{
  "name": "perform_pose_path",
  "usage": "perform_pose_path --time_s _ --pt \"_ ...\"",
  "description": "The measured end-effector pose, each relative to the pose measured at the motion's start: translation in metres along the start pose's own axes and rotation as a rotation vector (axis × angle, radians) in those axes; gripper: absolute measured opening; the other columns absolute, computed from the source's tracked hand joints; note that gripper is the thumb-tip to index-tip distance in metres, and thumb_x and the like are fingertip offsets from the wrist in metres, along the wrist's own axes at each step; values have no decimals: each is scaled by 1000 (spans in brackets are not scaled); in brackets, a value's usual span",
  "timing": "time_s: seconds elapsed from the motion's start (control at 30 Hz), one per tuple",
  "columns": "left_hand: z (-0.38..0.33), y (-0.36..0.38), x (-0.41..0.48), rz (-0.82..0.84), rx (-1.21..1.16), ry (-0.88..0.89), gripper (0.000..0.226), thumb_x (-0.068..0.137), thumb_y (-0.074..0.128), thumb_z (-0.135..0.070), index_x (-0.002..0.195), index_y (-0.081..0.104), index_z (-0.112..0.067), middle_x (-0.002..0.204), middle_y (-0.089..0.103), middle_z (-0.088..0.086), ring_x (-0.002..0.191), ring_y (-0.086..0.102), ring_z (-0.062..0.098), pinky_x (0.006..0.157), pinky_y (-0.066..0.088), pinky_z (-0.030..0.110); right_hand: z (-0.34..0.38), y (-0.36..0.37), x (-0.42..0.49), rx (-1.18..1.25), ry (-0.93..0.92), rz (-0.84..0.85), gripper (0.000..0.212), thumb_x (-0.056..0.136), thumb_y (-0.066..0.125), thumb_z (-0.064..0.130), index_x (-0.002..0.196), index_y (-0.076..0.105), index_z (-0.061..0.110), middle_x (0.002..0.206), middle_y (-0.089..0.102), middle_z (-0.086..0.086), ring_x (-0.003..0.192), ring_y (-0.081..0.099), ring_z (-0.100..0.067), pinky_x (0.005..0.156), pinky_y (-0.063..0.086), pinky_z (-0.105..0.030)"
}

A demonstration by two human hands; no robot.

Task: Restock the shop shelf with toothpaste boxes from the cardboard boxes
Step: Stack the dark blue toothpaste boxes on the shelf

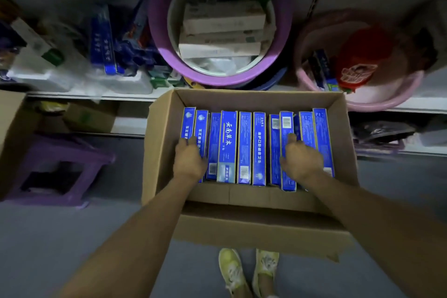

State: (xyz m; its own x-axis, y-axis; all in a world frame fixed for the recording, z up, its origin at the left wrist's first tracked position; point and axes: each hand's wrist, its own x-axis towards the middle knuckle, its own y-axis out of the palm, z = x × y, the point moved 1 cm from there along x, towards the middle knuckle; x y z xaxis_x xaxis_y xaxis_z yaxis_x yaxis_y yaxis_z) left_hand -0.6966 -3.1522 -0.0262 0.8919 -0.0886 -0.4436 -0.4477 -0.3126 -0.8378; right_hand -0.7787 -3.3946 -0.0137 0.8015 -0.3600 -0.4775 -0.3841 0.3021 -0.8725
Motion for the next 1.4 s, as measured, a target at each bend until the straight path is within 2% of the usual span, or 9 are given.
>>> perform_pose_path --time_s 0.13,0.4,0.5,0.6,0.7,0.9,1.03,1.2,1.4 --pt "-7 9 7 -84 126 48 67 89 65 -22 144 29 -10 142 32 14 134 32 26 102 41 36 10 13 7 39 95 28 86 90 56 43 147 2 8 83 60 -4 71 59 -25 58 38 -29" --pt "-26 11 15 57 369 104 94 89 60 -10 153 -3 -33 144 26 24 129 38 40 94 48 41 14 2 17 230 275 166 80 89 60 40 144 17 1 82 53 -1 85 63 -26 72 50 -34" --pt "-28 -11 18 134 28 18 67 92 56 -10 147 30 -37 139 34 24 102 57 34 85 51 36 8 -11 13 602 351 304 51 88 64 29 125 38 6 96 58 -7 84 65 -29 71 58 -41" --pt "-30 -39 -2 206 -508 -58 31 95 54 -6 119 63 -25 109 61 14 60 53 13 52 49 20 8 -33 -1 861 284 332 23 88 65 18 99 46 10 95 59 -7 73 59 -18 54 55 -32" --pt "-35 -65 -35 272 -838 -109 29 95 51 -3 107 68 -22 97 69 6 69 66 13 54 53 22 9 -62 -21 1020 185 346 34 84 64 11 110 43 18 81 57 -5 58 50 -15 55 54 -31" --pt "-48 -113 -91 147 -843 85 41 92 53 0 67 72 -26 72 66 3 65 58 18 62 48 23 25 -136 -77 1151 -33 302 21 80 59 -1 97 54 10 69 56 -5 62 51 -14 52 52 -28" --pt "-65 -157 -129 81 -888 157 36 94 48 0 69 68 -15 66 64 1 49 53 5 44 39 15 43 -196 -121 1312 -175 241 18 84 50 -6 93 54 9 71 58 -7 57 56 -15 49 50 -27" --pt "-69 -208 -164 -8 -991 206 29 69 62 -46 84 77 -26 89 75 0 81 70 23 73 53 38 68 -266 -165 1669 -275 124 25 85 40 -9 80 51 12 63 47 -7 53 39 -16 46 53 -26" --pt "-87 -254 -203 -57 -1250 454 12 87 66 -26 86 74 -17 84 66 6 75 57 19 70 46 33 93 -313 -203 1914 -293 64 23 86 40 -5 72 49 11 51 50 -1 52 32 -12 51 56 -25"
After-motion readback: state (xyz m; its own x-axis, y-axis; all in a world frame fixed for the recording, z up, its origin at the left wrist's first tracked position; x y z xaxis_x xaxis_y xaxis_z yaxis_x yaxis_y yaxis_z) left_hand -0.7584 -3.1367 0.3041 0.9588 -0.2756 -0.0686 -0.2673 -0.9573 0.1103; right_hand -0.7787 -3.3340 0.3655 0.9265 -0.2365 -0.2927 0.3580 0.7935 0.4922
